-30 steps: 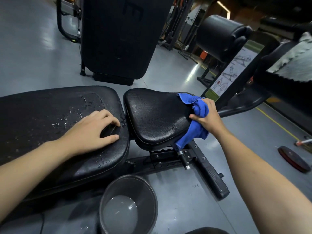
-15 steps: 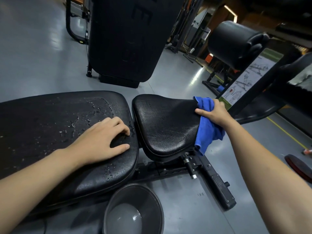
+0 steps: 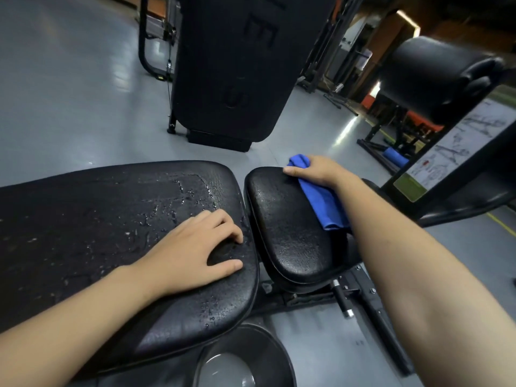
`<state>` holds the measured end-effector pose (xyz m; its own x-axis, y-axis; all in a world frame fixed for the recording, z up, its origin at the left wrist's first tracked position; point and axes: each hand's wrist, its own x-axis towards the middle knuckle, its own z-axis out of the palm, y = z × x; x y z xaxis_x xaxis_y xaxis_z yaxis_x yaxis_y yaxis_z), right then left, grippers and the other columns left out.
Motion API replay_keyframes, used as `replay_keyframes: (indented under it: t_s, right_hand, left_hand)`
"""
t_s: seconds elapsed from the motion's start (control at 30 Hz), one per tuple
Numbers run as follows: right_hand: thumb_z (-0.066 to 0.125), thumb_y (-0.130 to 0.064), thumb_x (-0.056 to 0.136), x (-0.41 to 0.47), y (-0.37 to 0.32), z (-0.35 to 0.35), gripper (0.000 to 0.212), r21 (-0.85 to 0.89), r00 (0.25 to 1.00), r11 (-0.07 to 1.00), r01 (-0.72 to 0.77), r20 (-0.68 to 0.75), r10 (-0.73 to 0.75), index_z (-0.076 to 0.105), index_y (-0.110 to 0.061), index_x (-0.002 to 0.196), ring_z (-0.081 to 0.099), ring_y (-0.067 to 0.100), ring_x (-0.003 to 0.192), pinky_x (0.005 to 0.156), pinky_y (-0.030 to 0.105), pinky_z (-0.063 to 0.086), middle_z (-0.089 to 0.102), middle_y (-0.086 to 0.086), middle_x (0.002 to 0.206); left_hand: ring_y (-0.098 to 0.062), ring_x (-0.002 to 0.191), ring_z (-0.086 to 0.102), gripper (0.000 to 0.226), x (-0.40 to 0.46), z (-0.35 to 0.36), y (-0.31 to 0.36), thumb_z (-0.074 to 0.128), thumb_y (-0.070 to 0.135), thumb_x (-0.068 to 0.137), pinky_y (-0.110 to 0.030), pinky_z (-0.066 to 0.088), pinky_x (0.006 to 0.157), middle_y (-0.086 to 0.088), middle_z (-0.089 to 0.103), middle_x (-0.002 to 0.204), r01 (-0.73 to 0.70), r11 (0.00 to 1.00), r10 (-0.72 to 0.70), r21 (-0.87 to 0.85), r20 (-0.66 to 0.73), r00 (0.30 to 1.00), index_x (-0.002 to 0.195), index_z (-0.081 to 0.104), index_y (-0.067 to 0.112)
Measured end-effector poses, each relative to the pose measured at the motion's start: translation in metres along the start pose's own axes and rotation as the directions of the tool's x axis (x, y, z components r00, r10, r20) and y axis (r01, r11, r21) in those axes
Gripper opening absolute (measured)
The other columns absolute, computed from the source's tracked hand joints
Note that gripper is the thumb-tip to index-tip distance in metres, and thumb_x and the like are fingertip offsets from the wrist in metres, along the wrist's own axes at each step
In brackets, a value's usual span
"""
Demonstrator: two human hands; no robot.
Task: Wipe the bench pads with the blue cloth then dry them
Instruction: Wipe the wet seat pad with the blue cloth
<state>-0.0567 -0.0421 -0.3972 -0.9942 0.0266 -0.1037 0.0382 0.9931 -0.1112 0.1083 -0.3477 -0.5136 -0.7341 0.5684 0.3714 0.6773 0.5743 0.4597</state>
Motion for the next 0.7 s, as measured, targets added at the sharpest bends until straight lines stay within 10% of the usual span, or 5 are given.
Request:
replay_keyframes:
  t_s: [0.17,0.5,0.7]
  right_hand:
    - [0.046,-0.087,0.077,0.018,-0.060,0.030,0.086,-0.019,0.995,0.995,0.102,-0.006,-0.103,0.054,-0.022,0.133,0.054,0.030,0.118,0.102,0.044,0.041,0.052,0.009,0.129]
    - [0.060,-0.054,0.085,-0.007,-0.097,0.053,0.038,-0.203,0.898,0.877,0.435,0.029,-0.439,0.060,-0.019,0.101,0.051,0.023,0.104,0.086,0.040,0.044,0.049,0.001,0.110]
    - [0.051,-0.061,0.073,-0.077,-0.079,0.054,0.057,-0.192,0.841,0.825,0.532,0.000,-0.542,0.060,-0.020,0.112,0.047,0.020,0.106,0.093,0.045,0.046,0.047,-0.002,0.116]
  left_hand:
    - [-0.004,0.102,0.043,0.035,-0.001,0.000,-0.001,0.049,0.068,0.087,-0.031,0.041,0.096,0.025,0.040,0.114,-0.006,1.000,0.006,-0.006,-0.008,1.000,0.114,0.048,0.046]
    - [-0.002,0.099,0.041,0.035,0.000,-0.001,0.001,0.051,0.066,0.086,-0.031,0.042,0.093,0.024,0.040,0.112,0.002,1.000,-0.002,0.001,-0.010,1.000,0.113,0.049,0.044]
    - [-0.004,0.100,0.043,0.035,0.001,-0.003,0.004,0.053,0.065,0.084,-0.031,0.043,0.090,0.021,0.043,0.109,0.017,1.000,-0.017,0.002,-0.006,1.000,0.110,0.052,0.042]
